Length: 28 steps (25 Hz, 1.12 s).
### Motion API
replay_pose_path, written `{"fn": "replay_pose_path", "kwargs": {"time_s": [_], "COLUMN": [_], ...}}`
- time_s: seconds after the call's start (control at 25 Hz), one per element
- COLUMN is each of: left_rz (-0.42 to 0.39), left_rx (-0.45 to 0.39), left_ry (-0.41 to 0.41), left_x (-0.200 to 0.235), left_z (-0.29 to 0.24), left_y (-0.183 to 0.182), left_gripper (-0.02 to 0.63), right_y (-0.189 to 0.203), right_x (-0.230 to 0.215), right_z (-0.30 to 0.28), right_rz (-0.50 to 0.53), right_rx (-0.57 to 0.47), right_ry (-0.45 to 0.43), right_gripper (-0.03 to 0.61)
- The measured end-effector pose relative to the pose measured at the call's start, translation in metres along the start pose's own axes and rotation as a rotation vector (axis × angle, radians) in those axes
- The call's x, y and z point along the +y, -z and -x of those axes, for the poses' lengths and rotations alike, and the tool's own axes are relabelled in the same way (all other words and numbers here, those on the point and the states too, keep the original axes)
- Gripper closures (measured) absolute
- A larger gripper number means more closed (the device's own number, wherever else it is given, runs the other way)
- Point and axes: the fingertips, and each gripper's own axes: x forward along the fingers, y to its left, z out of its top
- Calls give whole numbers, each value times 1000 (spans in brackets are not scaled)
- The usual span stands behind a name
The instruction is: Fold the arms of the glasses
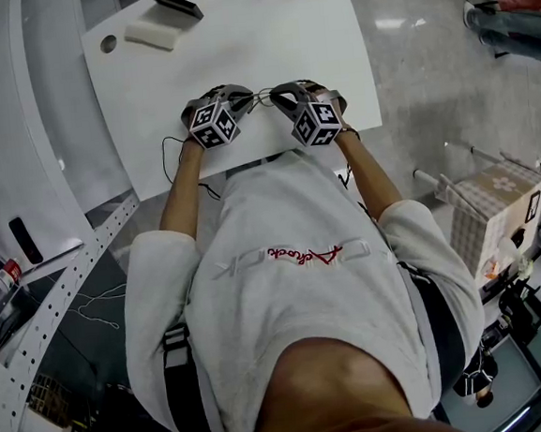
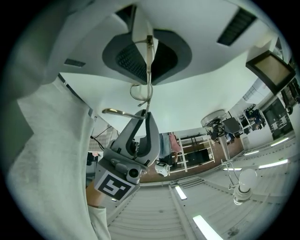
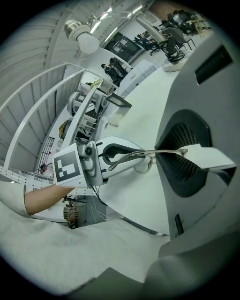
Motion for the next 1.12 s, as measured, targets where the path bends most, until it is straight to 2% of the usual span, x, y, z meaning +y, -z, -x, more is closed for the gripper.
{"fn": "replay_pose_path", "kwargs": {"time_s": [0.24, 0.52, 0.72, 1.12], "left_rz": [32, 128, 194, 204], "left_rx": [-44, -72, -96, -106], "left_ry": [-37, -158, -226, -262], "left_x": [2, 13, 23, 27], "left_z": [16, 51, 64, 75], "left_y": [-3, 12, 18, 22], "left_gripper": [558, 560, 560, 560], "right_y": [-1, -1, 0, 5], "right_x": [-2, -1, 2, 9], "right_z": [-3, -12, -21, -38], "right_rz": [21, 63, 133, 204], "right_rx": [25, 55, 101, 159], "right_ry": [-2, -11, -17, -19], "right_gripper": [555, 555, 555, 555]}}
